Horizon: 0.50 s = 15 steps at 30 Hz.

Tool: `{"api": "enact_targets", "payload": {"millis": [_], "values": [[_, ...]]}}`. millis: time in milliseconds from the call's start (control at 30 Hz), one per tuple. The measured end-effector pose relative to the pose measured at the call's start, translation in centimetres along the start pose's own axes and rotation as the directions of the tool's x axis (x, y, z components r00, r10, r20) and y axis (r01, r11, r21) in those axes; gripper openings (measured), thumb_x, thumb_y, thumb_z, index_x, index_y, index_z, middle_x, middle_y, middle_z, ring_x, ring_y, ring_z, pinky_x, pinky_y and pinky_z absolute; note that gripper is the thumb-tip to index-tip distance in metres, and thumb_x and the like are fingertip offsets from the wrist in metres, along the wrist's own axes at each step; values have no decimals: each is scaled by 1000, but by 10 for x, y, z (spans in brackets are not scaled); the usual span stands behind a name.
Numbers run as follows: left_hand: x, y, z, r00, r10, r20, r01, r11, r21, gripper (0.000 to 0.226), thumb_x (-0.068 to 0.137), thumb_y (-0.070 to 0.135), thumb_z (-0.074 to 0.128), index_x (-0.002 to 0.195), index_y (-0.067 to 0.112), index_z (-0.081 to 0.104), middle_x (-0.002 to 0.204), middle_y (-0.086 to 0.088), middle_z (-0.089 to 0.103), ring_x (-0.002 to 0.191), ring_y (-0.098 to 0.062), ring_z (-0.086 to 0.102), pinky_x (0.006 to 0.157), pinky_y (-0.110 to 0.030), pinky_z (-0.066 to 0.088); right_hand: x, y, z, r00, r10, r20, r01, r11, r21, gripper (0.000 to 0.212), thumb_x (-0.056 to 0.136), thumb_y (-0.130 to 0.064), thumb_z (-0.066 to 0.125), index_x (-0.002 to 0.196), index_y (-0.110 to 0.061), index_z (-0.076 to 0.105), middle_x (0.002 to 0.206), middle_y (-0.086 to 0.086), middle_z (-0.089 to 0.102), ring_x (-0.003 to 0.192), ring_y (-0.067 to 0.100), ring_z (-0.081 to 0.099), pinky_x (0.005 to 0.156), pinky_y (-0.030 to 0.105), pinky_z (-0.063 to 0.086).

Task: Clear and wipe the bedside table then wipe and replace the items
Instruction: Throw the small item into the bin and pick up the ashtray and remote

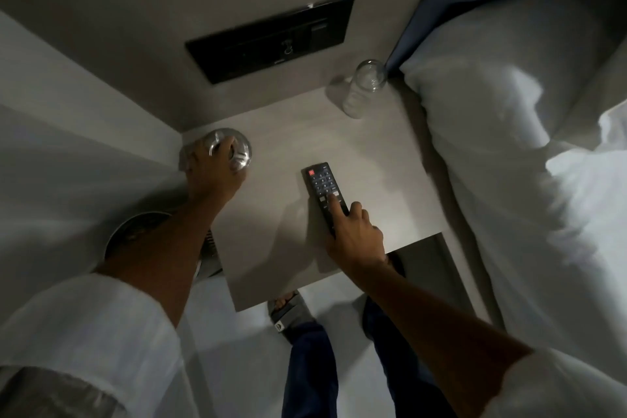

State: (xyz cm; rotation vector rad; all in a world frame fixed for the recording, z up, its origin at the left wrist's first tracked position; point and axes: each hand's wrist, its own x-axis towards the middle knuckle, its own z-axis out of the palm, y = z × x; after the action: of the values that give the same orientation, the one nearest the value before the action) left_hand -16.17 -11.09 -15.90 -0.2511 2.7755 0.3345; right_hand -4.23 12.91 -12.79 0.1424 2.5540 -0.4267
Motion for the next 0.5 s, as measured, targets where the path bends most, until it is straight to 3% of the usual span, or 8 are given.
{"api": "enact_targets", "payload": {"millis": [100,200,267,400,500], "values": [[-21,17,6,998,-35,42,35,999,-19,67,79,35,72,139,30,43,153,-24,18,133,-50,30,98,-56,43,-21,16,-21,998,38,-43,-35,996,79,74,88,-33,58,145,-32,13,117,10,47,103,29,52,73,46,54],[-42,33,21,1000,-23,18,24,999,-24,69,76,39,78,137,27,46,158,-28,10,140,-48,21,104,-58,36,-40,37,-41,991,83,-107,-70,990,124,72,83,-34,60,142,-33,18,110,6,47,99,27,52,62,42,50],[-46,42,32,999,-54,2,54,993,-103,66,75,34,80,131,18,49,156,-30,16,142,-45,19,104,-58,36,-48,56,-51,978,128,-163,-102,982,161,70,80,-36,59,140,-34,23,108,3,47,96,25,52,56,36,42],[-48,55,28,990,-137,-45,125,971,-206,69,72,29,78,129,10,45,139,-25,43,130,-43,37,98,-54,42,-65,88,-70,957,151,-247,-105,976,190,68,80,-40,60,139,-35,27,108,2,48,93,25,56,54,31,36],[-79,99,13,990,71,-123,-98,969,-228,71,63,36,75,128,19,53,135,-18,50,123,-41,44,97,-53,44,-83,105,-89,942,184,-279,-97,949,299,67,83,-39,60,141,-35,29,109,0,47,90,22,56,57,31,39]]}}
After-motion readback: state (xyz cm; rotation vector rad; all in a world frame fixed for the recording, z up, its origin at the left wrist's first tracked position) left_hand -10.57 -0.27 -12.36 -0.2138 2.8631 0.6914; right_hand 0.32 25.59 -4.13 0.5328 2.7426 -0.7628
